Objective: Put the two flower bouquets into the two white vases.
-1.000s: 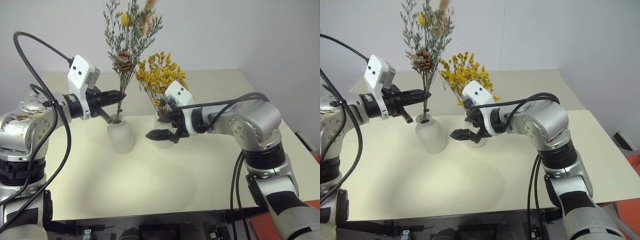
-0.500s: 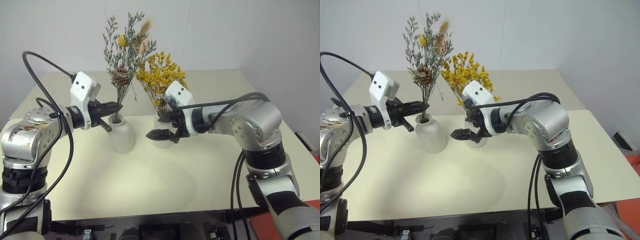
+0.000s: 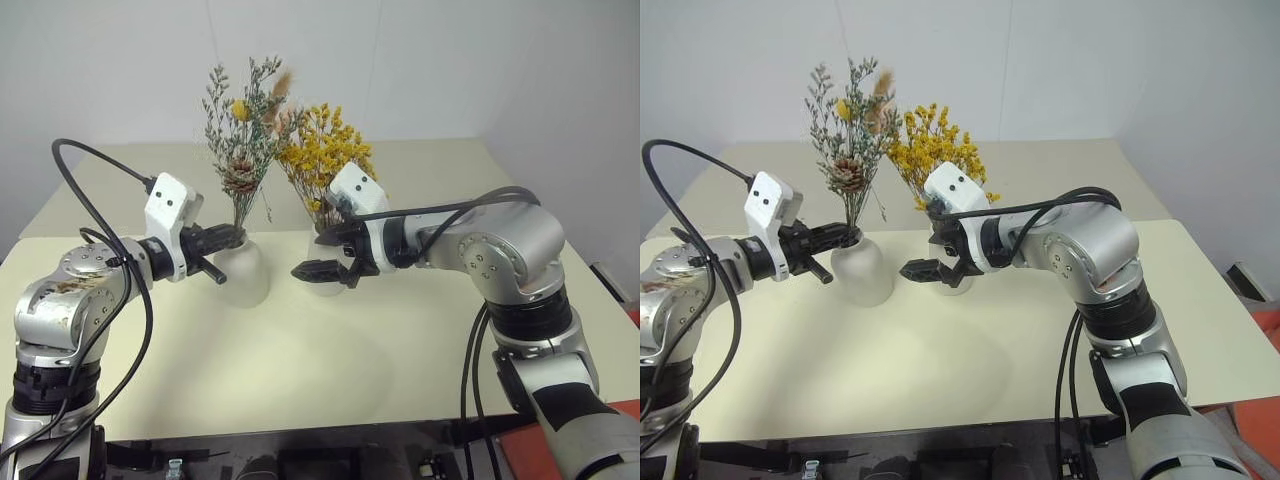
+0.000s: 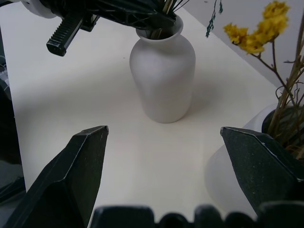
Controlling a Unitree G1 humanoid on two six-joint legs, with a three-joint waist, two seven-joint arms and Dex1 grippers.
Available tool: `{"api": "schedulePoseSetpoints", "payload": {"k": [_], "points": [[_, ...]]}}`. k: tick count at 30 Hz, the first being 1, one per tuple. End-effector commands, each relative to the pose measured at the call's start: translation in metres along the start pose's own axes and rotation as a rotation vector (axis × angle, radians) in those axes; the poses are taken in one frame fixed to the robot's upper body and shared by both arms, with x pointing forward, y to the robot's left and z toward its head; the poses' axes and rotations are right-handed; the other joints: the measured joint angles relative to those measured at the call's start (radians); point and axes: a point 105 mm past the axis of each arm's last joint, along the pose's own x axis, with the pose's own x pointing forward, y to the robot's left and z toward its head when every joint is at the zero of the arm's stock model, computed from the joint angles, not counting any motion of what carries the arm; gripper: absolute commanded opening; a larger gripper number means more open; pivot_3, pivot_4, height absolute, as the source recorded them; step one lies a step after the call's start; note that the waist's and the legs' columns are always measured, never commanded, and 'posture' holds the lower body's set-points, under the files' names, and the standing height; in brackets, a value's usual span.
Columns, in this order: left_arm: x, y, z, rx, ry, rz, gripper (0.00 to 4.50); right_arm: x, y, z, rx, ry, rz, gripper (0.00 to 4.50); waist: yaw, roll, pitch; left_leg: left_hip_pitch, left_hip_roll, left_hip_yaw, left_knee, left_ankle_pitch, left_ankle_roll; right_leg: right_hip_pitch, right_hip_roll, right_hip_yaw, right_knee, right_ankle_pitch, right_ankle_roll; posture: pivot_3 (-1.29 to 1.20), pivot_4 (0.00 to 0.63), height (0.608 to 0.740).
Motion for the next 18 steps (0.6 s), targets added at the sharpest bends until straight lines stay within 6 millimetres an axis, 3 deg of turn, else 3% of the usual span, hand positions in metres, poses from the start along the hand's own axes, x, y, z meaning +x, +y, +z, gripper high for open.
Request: {"api": "schedulePoseSetpoints", "payload": {"k": [1, 4, 5, 18], "points": [[-0.008, 0.0023, 0.0146, 0.039, -0.062, 0.034, 0.02, -0.0041, 0.0035, 0.009, -0.04, -0.044, 0.001, 4.5, 0.0, 0.0, 0.0, 0.0, 0.0, 0.0, 0.0, 0.0, 0.0, 0.0, 0.0, 0.0, 0.0, 0.0, 0.0, 0.0, 0.15, 0.74], [-0.0099, 0.0037, 0.0157, 0.046, -0.063, 0.043, 0.02, -0.0037, 0.004, 0.0087, -0.04, -0.045, 0.003, 4.5, 0.0, 0.0, 0.0, 0.0, 0.0, 0.0, 0.0, 0.0, 0.0, 0.0, 0.0, 0.0, 0.0, 0.0, 0.0, 0.0, 0.15, 0.74], [-0.0105, 0.0041, 0.0162, 0.048, -0.064, 0.045, 0.25, -0.0035, 0.0042, 0.0087, -0.04, -0.045, 0.003, 4.5, 0.0, 0.0, 0.0, 0.0, 0.0, 0.0, 0.0, 0.0, 0.0, 0.0, 0.0, 0.0, 0.0, 0.0, 0.0, 0.0, 0.15, 0.74], [-0.0176, 0.0051, 0.0192, 0.049, -0.056, 0.048, 4.1, -0.0023, 0.0048, 0.0084, -0.033, -0.049, 0.005, 4.5, 0.0, 0.0, 0.0, 0.0, 0.0, 0.0, 0.0, 0.0, 0.0, 0.0, 0.0, 0.0, 0.0, 0.0, 0.0, 0.0, 0.15, 0.74]]}}
